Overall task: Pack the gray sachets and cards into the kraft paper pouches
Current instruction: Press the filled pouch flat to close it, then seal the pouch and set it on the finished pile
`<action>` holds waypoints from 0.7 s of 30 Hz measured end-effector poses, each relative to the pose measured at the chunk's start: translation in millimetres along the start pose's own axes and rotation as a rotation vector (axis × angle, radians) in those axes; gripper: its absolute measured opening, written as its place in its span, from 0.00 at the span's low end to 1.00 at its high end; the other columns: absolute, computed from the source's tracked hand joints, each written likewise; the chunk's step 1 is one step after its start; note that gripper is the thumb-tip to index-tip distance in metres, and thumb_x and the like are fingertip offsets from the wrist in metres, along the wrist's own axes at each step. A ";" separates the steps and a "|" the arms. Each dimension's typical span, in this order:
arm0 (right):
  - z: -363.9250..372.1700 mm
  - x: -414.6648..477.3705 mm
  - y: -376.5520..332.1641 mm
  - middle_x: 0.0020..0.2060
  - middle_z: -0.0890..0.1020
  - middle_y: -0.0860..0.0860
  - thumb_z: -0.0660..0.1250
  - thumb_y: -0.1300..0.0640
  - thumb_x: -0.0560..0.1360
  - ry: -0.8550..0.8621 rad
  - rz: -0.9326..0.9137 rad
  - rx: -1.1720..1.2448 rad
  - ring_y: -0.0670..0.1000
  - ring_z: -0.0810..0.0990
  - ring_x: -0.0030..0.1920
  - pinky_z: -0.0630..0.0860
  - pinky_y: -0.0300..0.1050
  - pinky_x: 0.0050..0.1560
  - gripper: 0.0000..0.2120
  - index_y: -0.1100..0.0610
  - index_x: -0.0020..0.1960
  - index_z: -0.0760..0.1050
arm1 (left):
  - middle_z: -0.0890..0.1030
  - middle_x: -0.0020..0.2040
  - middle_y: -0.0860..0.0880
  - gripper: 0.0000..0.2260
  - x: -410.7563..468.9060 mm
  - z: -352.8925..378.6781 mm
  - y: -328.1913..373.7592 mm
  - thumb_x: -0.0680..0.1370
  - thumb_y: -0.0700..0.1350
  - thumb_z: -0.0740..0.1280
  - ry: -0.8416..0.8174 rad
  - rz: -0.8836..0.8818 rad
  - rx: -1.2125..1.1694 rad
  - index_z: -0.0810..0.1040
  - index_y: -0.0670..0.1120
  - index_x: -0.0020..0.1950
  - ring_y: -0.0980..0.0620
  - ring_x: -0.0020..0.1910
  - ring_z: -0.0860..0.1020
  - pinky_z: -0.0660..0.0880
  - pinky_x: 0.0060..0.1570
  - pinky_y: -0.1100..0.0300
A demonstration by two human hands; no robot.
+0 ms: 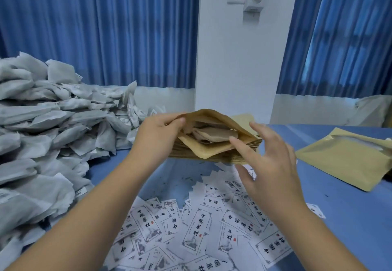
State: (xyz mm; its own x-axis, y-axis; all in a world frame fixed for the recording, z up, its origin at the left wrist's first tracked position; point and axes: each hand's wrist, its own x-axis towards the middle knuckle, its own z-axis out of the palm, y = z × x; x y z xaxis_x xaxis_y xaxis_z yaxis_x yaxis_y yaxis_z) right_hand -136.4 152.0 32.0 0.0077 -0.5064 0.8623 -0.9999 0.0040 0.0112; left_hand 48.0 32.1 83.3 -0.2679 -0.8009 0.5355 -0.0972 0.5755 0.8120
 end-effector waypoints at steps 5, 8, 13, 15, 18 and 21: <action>1.5 -10.5 -24.5 0.59 0.76 0.56 0.73 0.69 0.64 0.094 -0.199 0.075 0.58 0.73 0.60 0.66 0.53 0.53 0.14 0.56 0.47 0.82 | 0.82 0.50 0.61 0.16 -55.4 -28.6 -10.1 0.79 0.38 0.66 0.016 0.028 0.024 0.82 0.60 0.50 0.65 0.52 0.77 0.70 0.47 0.77; 5.0 -28.1 -33.0 0.51 0.80 0.54 0.69 0.69 0.66 0.041 -0.403 0.092 0.57 0.77 0.53 0.67 0.49 0.50 0.07 0.58 0.36 0.77 | 0.80 0.51 0.68 0.16 -89.0 -53.7 -20.4 0.79 0.41 0.65 0.008 0.109 0.239 0.80 0.65 0.50 0.68 0.54 0.75 0.68 0.49 0.78; 9.9 -48.3 -33.8 0.50 0.82 0.51 0.70 0.62 0.68 -0.101 -0.547 0.105 0.53 0.77 0.47 0.70 0.44 0.45 0.04 0.57 0.36 0.78 | 0.80 0.61 0.42 0.27 -121.7 -84.7 -28.7 0.63 0.36 0.79 -0.197 0.399 1.106 0.82 0.50 0.60 0.34 0.61 0.77 0.76 0.52 0.40; 11.0 -51.9 -35.8 0.47 0.82 0.51 0.67 0.61 0.69 -0.146 -0.568 0.117 0.52 0.76 0.43 0.71 0.42 0.40 0.04 0.57 0.36 0.78 | 0.77 0.65 0.42 0.40 -129.1 -82.3 -27.5 0.55 0.32 0.78 -0.379 0.398 1.134 0.77 0.48 0.67 0.35 0.62 0.76 0.78 0.51 0.43; 8.0 -54.4 -37.1 0.44 0.82 0.50 0.72 0.58 0.66 -0.225 -0.609 0.102 0.52 0.79 0.38 0.75 0.41 0.33 0.03 0.56 0.35 0.79 | 0.61 0.77 0.51 0.45 -135.1 -70.2 -28.0 0.63 0.36 0.73 -0.618 0.468 1.077 0.61 0.53 0.77 0.42 0.73 0.66 0.68 0.67 0.51; 1.7 -58.2 -37.8 0.44 0.82 0.50 0.69 0.57 0.69 -0.277 -0.629 0.103 0.52 0.80 0.36 0.75 0.41 0.29 0.04 0.55 0.35 0.78 | 0.45 0.77 0.61 0.34 -136.0 -62.9 -41.0 0.75 0.39 0.58 -0.646 0.371 0.886 0.53 0.58 0.78 0.53 0.78 0.47 0.39 0.72 0.64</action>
State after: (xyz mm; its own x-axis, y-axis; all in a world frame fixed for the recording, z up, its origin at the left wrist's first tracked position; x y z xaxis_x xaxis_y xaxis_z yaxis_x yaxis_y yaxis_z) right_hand -99.1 179.8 -19.5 0.5975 -0.5870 0.5464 -0.8019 -0.4374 0.4070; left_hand 148.7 107.0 -8.2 -0.8360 -0.4715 0.2806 -0.4791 0.8766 0.0455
